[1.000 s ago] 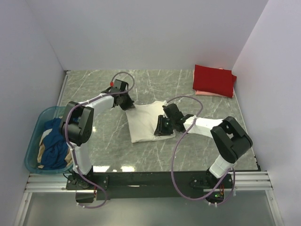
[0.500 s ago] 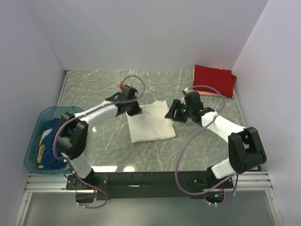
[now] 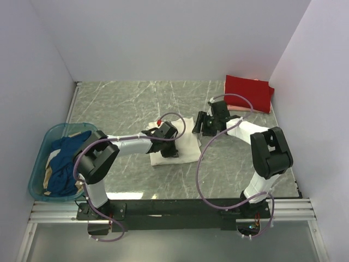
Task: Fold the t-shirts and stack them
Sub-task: Fold the tshirt, then neatly place the folded tshirt to the corner
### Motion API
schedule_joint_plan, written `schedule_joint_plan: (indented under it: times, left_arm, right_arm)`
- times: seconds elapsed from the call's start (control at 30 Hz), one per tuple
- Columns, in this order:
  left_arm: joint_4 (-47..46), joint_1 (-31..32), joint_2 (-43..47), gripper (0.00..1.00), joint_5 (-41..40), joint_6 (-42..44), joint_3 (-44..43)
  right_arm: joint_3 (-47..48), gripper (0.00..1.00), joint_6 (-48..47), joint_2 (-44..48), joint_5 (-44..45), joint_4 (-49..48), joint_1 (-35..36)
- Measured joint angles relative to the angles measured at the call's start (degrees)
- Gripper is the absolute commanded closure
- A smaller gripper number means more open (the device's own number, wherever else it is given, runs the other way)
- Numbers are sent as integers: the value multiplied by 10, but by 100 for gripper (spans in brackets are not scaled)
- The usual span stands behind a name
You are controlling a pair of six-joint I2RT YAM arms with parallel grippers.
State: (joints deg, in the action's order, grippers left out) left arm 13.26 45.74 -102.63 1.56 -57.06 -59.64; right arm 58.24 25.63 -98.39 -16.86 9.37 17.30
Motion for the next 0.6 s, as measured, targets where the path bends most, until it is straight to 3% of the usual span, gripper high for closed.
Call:
schedule_joint_plan:
  times: [0.4, 0.6]
  left_arm:
    - [-19, -2, 1, 93, 1, -6, 15]
    - [-16, -5, 2, 93, 1, -3, 15]
  right_arm:
    - [7, 32, -10, -37, 51, 11, 70]
    - [20, 42, 4, -47, 89, 19, 90]
